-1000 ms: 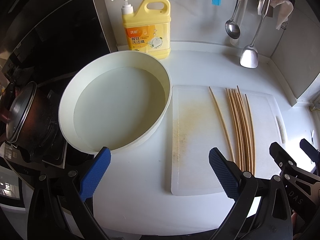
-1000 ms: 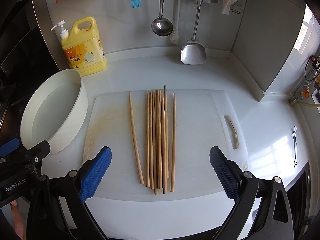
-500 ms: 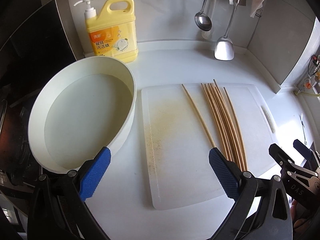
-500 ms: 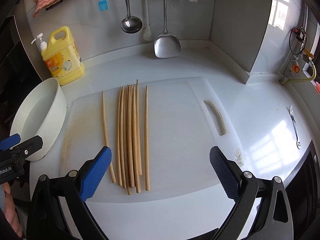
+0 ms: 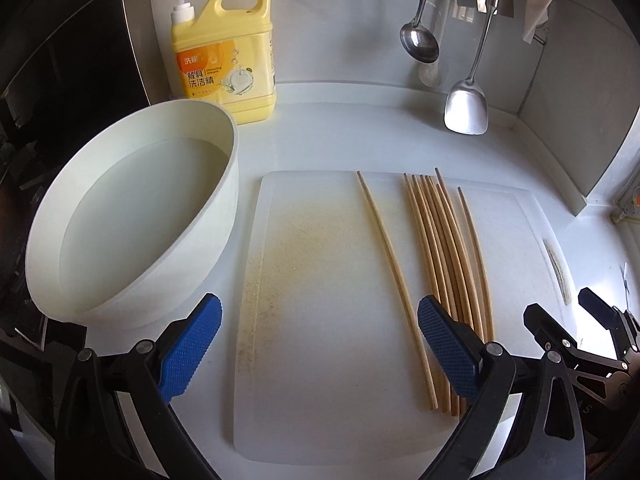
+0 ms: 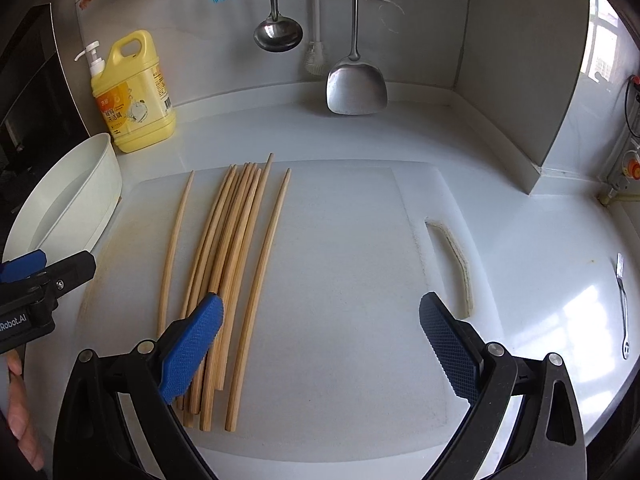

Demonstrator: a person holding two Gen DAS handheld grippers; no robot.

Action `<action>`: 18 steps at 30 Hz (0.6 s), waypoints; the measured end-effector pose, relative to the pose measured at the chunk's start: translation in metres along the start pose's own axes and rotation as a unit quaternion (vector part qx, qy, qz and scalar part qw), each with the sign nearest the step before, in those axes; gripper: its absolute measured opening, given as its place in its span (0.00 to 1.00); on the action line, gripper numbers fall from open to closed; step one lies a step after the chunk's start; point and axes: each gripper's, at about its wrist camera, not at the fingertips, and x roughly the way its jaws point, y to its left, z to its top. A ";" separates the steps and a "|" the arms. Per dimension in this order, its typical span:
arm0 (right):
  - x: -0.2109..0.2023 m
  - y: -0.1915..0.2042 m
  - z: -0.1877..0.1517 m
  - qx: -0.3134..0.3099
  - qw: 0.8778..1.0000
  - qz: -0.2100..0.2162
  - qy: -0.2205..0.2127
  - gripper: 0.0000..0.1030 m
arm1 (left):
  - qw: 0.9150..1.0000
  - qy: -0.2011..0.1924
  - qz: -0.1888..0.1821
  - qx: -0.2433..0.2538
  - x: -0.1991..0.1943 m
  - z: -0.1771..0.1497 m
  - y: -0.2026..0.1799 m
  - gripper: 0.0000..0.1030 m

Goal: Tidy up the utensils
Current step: 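Lower the left tool onto one wooden chopstick and close it while the right tool grasps another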

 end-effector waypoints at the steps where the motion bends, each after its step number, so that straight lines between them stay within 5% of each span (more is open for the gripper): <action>1: 0.004 0.000 0.001 0.001 1.000 0.005 -0.001 0.91 | 1.000 0.003 0.004 -0.003 0.004 -0.001 -0.002 0.94; 18: 0.047 0.003 0.001 0.009 0.999 -0.034 -0.008 0.91 | 1.000 0.001 0.007 -0.012 0.051 -0.003 -0.011 0.94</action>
